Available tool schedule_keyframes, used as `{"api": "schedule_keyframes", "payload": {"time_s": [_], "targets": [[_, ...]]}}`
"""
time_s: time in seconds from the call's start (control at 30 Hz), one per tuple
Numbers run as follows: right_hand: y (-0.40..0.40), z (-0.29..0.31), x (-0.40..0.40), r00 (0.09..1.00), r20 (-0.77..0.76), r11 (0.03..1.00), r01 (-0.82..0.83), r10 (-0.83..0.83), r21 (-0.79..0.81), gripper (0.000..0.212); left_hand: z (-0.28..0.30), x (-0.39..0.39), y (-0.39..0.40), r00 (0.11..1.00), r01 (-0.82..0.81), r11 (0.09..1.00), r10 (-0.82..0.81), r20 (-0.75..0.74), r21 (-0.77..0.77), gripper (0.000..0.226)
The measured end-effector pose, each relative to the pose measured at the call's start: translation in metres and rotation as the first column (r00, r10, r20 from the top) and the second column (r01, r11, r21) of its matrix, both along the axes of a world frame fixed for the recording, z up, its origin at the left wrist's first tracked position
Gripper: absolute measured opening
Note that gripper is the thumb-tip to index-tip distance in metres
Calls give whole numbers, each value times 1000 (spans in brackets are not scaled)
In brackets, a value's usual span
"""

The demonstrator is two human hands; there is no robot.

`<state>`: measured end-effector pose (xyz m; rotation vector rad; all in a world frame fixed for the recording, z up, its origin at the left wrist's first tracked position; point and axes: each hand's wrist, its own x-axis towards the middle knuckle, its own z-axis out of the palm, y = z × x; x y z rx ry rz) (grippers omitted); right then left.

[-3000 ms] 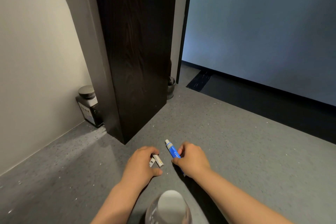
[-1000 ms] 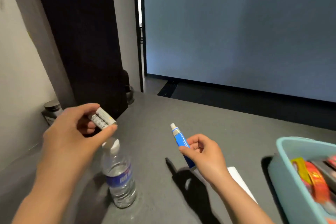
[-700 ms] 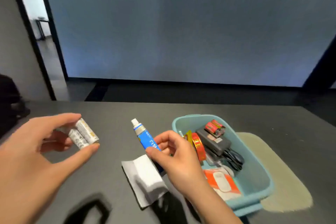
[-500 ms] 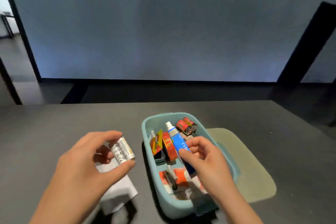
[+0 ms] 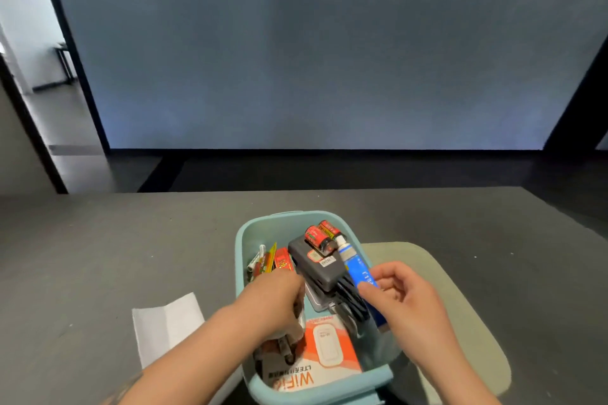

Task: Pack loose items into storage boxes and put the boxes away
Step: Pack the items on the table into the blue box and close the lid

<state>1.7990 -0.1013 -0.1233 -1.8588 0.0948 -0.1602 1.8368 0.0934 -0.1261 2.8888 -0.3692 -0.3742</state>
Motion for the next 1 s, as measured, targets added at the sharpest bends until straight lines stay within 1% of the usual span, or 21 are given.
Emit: {"api": "schedule_keyframes", "payload": {"time_s": [0.1,0.2,0.3,0.37,0.43,0.53,0.6,0.7,0.83,0.93,1.0], "targets": [[-3,-7,8,999,-33,997,-45,43,-63,12,-14,-2,0,998,-26,992,34,-60,126,44],[0,-15,11,997,-33,991,-70,66,-117,12,-21,-6,-1,999,-31,971,37,-21,237,35],[1,-20,13,995,-58,964,-90,78,-251,12,-24,-8,-6,999,-4,938,20,-40,346,28],[1,-21,15,989,-96,930,-136,109,-341,9,-26,-8,-8,999,24,912,-4,-50,410,24],[1,-19,18,976,-145,866,-213,164,-453,7,-28,-9,-9,999,39,895,-21,-46,445,23],[2,-18,23,941,-254,682,-337,224,-649,11,-30,-9,-8,998,62,877,-60,-20,476,23],[5,-20,24,930,-300,585,-367,212,-724,15,-30,-8,-7,995,91,862,-103,-3,498,24],[13,-22,27,916,-351,526,-399,194,-751,15,-31,-8,-5,991,102,870,-129,24,482,28],[27,-29,30,891,-413,438,-453,189,-777,22,-31,-11,-2,987,46,923,-102,127,382,30],[32,-36,34,900,-405,400,-434,159,-807,21,-30,-14,0,976,8,955,-73,206,298,28],[32,-40,37,912,-386,373,-409,140,-833,20,-29,-16,1,969,-5,979,-45,242,203,25]]}}
